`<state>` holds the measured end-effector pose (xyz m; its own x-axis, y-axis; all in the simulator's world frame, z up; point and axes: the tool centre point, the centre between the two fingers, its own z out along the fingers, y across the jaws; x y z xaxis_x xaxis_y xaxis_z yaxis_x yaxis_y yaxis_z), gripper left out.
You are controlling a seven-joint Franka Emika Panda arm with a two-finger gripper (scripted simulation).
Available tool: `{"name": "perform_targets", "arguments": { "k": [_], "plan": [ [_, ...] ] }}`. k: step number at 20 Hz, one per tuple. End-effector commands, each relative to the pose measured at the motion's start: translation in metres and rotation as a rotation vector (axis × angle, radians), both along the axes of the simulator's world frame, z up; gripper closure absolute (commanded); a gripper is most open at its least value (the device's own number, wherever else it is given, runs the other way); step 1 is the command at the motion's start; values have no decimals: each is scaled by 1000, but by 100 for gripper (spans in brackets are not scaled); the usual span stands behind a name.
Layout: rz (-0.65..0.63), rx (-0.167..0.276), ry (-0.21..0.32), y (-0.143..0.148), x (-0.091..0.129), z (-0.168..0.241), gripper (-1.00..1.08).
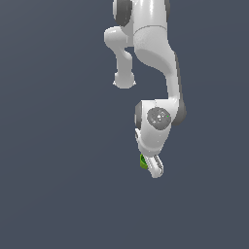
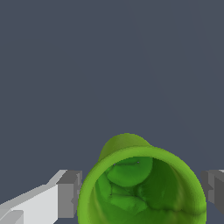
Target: Pick up the object and move it to a goal position.
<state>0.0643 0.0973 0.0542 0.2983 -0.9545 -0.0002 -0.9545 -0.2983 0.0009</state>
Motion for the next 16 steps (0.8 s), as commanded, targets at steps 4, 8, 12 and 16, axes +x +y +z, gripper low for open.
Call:
{"name": "perform_targets", "arguments": {
  "k": [4, 8, 12, 16],
  "plan": [
    [-1, 0, -1, 0, 1, -12, -92],
    [-1, 0, -1, 0, 1, -12, 108],
    [-1, 0, -1, 0, 1, -12, 108],
    [-1, 0, -1, 0, 1, -12, 108]
  ]
}}
